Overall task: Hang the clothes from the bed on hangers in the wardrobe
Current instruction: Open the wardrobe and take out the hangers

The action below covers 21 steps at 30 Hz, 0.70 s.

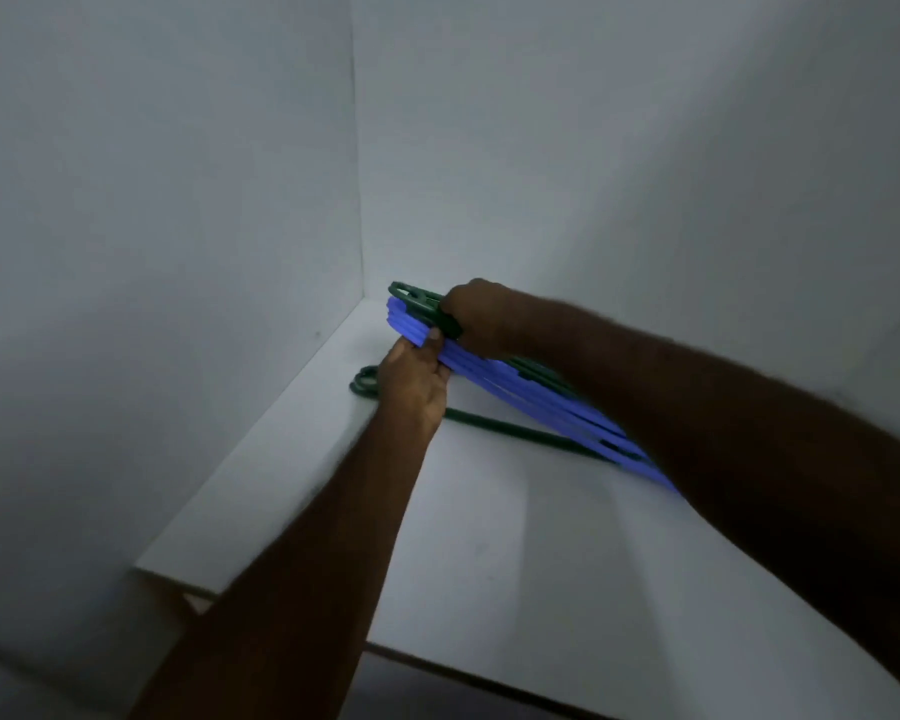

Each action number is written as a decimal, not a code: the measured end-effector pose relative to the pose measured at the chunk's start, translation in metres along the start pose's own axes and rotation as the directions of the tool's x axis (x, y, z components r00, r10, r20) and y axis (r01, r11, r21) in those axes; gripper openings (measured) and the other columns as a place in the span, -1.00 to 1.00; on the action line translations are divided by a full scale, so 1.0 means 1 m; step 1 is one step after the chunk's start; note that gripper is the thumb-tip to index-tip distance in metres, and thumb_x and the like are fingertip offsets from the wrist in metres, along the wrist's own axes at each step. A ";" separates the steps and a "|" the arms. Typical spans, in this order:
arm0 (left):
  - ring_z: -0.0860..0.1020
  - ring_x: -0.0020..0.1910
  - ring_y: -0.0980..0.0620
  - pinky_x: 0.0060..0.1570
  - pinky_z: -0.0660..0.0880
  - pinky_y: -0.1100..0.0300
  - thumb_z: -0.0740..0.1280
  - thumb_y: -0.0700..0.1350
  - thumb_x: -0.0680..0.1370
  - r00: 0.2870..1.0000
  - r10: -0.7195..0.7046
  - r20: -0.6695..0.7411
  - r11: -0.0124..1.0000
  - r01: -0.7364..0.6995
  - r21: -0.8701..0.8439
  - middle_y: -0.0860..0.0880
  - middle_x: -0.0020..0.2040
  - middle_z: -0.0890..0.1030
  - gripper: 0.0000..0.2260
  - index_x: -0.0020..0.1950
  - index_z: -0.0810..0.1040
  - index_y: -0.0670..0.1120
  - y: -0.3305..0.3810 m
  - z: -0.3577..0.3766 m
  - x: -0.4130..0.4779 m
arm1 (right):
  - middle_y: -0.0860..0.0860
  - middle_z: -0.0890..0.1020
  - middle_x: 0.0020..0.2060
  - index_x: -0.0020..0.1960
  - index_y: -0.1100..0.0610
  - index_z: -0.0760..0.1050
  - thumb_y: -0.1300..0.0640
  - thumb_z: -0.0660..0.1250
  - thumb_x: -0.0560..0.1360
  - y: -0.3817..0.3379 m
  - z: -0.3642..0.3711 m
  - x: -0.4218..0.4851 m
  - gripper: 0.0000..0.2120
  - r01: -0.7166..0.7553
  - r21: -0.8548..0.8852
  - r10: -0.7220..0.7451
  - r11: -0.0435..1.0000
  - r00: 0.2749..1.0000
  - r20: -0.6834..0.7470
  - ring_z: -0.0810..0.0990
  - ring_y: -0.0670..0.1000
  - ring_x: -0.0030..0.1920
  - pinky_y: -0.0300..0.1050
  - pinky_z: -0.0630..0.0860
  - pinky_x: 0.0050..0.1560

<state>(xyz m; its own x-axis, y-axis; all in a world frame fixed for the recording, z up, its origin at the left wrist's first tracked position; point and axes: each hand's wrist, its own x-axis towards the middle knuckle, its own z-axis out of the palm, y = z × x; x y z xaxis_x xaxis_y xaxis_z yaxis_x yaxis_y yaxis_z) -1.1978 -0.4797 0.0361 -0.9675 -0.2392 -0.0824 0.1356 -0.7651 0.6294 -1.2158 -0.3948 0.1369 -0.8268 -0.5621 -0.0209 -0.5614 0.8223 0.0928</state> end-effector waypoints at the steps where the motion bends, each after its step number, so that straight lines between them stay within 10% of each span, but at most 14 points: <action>1: 0.61 -0.06 -0.04 -0.11 0.63 0.17 0.22 -0.38 0.59 0.999 -0.013 -0.031 1.000 0.013 0.007 -0.15 0.00 0.61 -0.77 0.22 0.50 -0.23 -0.002 -0.009 -0.001 | 0.21 0.58 0.11 0.17 0.25 0.48 0.23 0.22 0.55 -0.004 0.011 0.001 -0.77 0.000 -0.009 0.000 1.000 1.000 0.014 0.56 0.20 0.11 -0.16 0.33 -0.13; 9: 0.61 -0.12 -0.16 -0.03 0.55 0.02 0.26 -0.26 0.62 0.943 -0.266 -0.200 0.826 0.330 0.456 -0.29 0.06 0.57 -0.83 0.20 0.48 -0.26 0.022 -0.051 -0.009 | 0.17 0.57 0.18 0.25 0.20 0.48 0.28 0.13 0.56 -0.017 0.063 0.006 -0.70 -0.020 -0.005 0.020 1.000 1.000 0.003 0.53 0.18 0.20 -0.06 0.41 0.09; 14: 0.61 -0.41 -0.06 -0.40 0.62 0.13 0.35 -0.13 0.57 0.955 -0.022 -0.294 0.604 0.247 0.757 -0.25 -0.13 0.60 -0.84 -0.04 0.53 -0.24 0.063 -0.082 0.006 | 0.18 0.58 0.14 0.21 0.22 0.49 0.29 0.12 0.56 -0.022 0.084 0.005 -0.72 -0.042 -0.029 0.041 0.999 0.999 -0.025 0.55 0.20 0.17 -0.01 0.45 0.11; 18: 0.60 -0.24 -0.10 -0.07 0.55 0.13 0.34 0.04 0.50 0.893 0.432 0.128 0.065 -0.173 0.983 -0.13 -0.22 0.66 -0.70 -0.23 0.58 -0.19 0.076 -0.078 0.023 | 0.19 0.60 0.11 0.17 0.23 0.52 0.17 0.25 0.55 -0.024 0.083 0.008 -0.77 -0.072 0.039 0.073 0.997 0.997 -0.030 0.56 0.20 0.16 -0.06 0.46 0.04; 21: 0.59 -0.01 -0.10 0.09 0.47 0.08 0.33 0.01 0.51 0.744 0.242 0.623 -0.173 -0.599 0.782 -0.12 -0.04 0.66 -0.72 -0.01 0.63 -0.19 0.069 -0.046 0.016 | 0.17 0.60 0.10 0.19 0.21 0.52 -0.10 0.43 0.45 -0.006 0.074 0.002 -0.53 -0.124 0.056 0.121 0.991 0.992 0.043 0.57 0.19 0.12 -0.12 0.42 -0.05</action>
<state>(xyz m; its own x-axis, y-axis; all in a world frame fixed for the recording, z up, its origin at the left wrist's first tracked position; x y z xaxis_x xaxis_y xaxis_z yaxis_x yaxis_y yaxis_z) -1.1941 -0.5641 0.0425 -0.8203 0.0094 0.5719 0.3885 0.7429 0.5451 -1.2161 -0.3944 0.0627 -0.8896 -0.4538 -0.0519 -0.4558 0.8892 0.0385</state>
